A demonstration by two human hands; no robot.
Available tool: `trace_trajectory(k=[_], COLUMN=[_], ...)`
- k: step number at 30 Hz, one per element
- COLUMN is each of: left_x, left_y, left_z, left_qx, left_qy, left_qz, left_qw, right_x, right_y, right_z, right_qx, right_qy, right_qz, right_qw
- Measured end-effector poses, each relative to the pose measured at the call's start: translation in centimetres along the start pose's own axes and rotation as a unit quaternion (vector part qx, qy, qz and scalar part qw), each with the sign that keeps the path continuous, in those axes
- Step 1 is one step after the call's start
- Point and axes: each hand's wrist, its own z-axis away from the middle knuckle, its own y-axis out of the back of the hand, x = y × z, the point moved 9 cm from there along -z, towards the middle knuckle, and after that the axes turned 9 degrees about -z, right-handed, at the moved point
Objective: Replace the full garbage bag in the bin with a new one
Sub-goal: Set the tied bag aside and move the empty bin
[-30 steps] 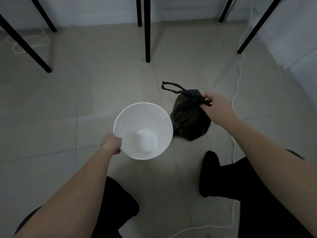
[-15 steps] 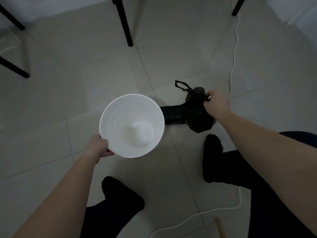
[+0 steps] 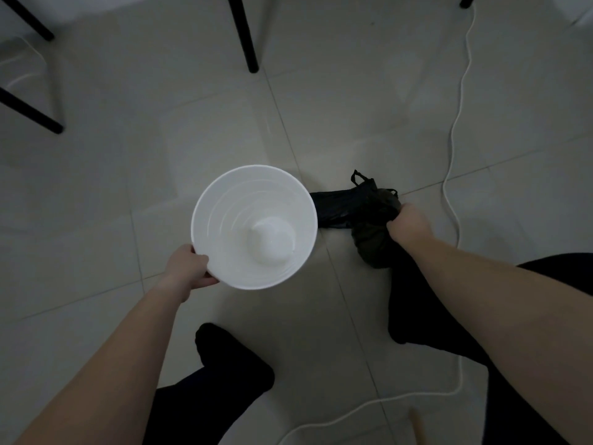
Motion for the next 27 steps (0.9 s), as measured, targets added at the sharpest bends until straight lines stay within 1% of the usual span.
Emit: trace_trajectory(k=[2, 4, 6, 8, 10, 11, 12, 13, 15, 16, 18, 19, 20, 23, 27], left_x=[0.2, 0.2, 0.2, 0.1, -0.2, -0.4, -0.5, -0.8, -1.1, -1.3, -1.4, -1.4, -1.3, -0.9, -1.0], left_y=[0.0, 0.0, 0.1, 0.2, 0.4, 0.5, 0.6, 0.7, 1.0, 1.1, 1.5, 1.7, 1.9, 2.2, 2.4], left_z=[-0.1, -0.2, -0.2, -0.2, -0.2, -0.2, -0.2, -0.2, -0.4, -0.5, -0.7, -0.8, -0.8, -0.9, -1.2], left_qx=[-0.003, -0.005, -0.004, 0.0, 0.004, 0.005, 0.005, 0.002, -0.001, 0.001, 0.015, 0.021, 0.026, 0.038, 0.05], left_qy=[-0.002, -0.002, 0.001, 0.009, 0.015, 0.018, 0.021, 0.023, 0.023, 0.022, 0.021, 0.017, 0.013, -0.002, -0.003], left_qz=[0.004, 0.008, 0.013, 0.02, 0.023, 0.024, 0.022, 0.018, 0.007, 0.005, 0.007, 0.01, 0.011, 0.003, -0.01], left_qw=[1.0, 1.0, 1.0, 1.0, 1.0, 1.0, 1.0, 1.0, 1.0, 1.0, 1.0, 1.0, 1.0, 0.999, 0.999], right_x=[-0.4, -0.9, -1.9, -4.0, -6.6, -7.5, -8.0, -8.1, -7.5, -6.7, -5.2, -4.7, -4.3, -3.4, -3.2], right_y=[0.0, 0.2, 0.8, 1.1, 0.4, -0.3, -1.2, -2.4, -5.2, -7.0, -10.7, -12.3, -13.6, -16.7, -19.6], right_z=[0.1, 0.3, 0.6, 1.0, 1.5, 1.7, 1.6, 1.4, 0.8, 0.5, 0.7, 0.8, 0.9, 0.3, -0.4], right_qx=[0.009, 0.019, 0.049, 0.091, 0.106, 0.095, 0.074, 0.046, -0.012, -0.043, -0.103, -0.124, -0.136, -0.137, -0.142], right_qy=[0.021, 0.019, 0.014, 0.065, 0.144, 0.168, 0.166, 0.142, 0.054, -0.008, -0.14, -0.191, -0.224, -0.28, -0.359], right_qz=[0.005, 0.013, 0.076, 0.132, 0.12, 0.089, 0.049, 0.006, -0.113, -0.191, -0.324, -0.358, -0.37, -0.398, -0.471], right_qw=[1.0, 1.0, 0.996, 0.985, 0.977, 0.977, 0.982, 0.989, 0.992, 0.981, 0.93, 0.906, 0.891, 0.863, 0.793])
